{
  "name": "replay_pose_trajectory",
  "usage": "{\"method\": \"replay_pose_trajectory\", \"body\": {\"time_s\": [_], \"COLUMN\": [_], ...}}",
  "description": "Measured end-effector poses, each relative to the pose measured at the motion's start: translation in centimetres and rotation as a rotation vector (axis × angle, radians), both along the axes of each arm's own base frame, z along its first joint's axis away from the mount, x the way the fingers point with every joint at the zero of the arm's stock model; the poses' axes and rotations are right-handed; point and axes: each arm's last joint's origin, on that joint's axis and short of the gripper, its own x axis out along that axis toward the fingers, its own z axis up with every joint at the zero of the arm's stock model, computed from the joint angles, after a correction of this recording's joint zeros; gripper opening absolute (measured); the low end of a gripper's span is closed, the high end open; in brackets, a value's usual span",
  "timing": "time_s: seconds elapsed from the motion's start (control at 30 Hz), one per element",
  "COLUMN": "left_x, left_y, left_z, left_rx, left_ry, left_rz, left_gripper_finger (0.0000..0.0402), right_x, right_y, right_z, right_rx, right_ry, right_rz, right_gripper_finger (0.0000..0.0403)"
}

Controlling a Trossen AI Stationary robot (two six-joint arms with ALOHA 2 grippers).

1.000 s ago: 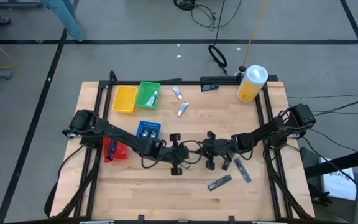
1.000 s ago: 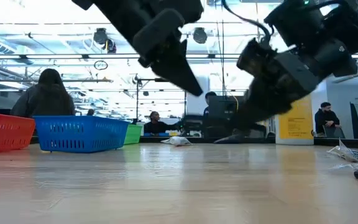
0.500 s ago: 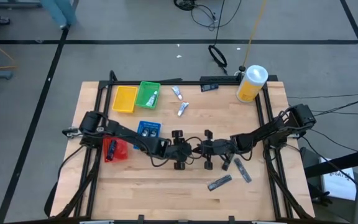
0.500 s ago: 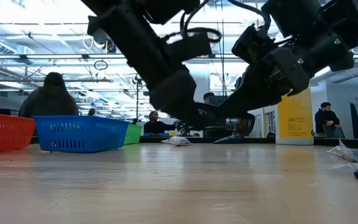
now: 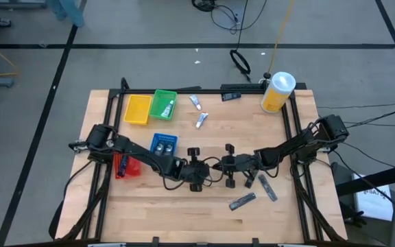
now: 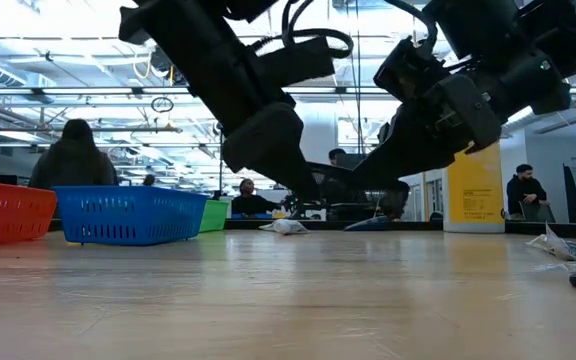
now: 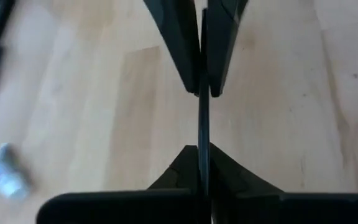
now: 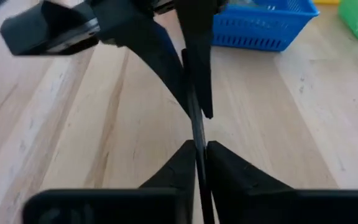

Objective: Pick & Place Travel size toiletries
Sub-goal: Put the black comb into the yellow bin

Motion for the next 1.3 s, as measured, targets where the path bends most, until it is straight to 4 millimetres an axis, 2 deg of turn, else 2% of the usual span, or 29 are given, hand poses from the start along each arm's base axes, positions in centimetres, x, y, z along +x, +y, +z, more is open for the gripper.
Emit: {"method": "replay_pose_trajectory", "body": {"time_s": [0.17,0.37,0.5,0.7,0.83,0.97,1.17,1.3], "left_x": [-2.1,-6.6,-10.4,-15.7,-18.9,-21.0,-22.2,-22.4], "left_y": [0.5,2.4,4.0,7.9,11.4,14.8,18.9,21.2], "left_z": [2.4,6.3,8.8,11.3,10.9,9.0,5.8,4.9], "left_rx": [0.039,0.098,0.175,0.187,0.115,-0.008,-0.155,-0.180], "left_ry": [0.061,0.145,0.181,0.213,0.203,0.211,0.191,0.158], "left_rz": [0.095,0.313,0.521,0.862,1.061,1.213,1.233,1.244], "left_gripper_finger": [0.0004,0.0004,0.0006,0.0003,0.0004,0.0005,0.0006,0.0004], "right_x": [0.1,0.4,0.6,0.6,0.6,0.5,0.5,0.5], "right_y": [-0.2,0.0,0.0,0.1,0.4,0.6,0.7,0.7], "right_z": [0.2,0.9,1.2,1.3,1.5,1.5,1.6,1.6], "right_rx": [0.053,0.081,0.095,0.098,0.104,0.105,0.105,0.103], "right_ry": [-0.019,-0.099,-0.141,-0.150,-0.169,-0.171,-0.175,-0.175], "right_rz": [-0.051,-0.051,-0.055,-0.050,-0.041,-0.032,-0.032,-0.032], "right_gripper_finger": [0.0120,0.0217,0.0246,0.0247,0.0239,0.0234,0.0233,0.0230]}}
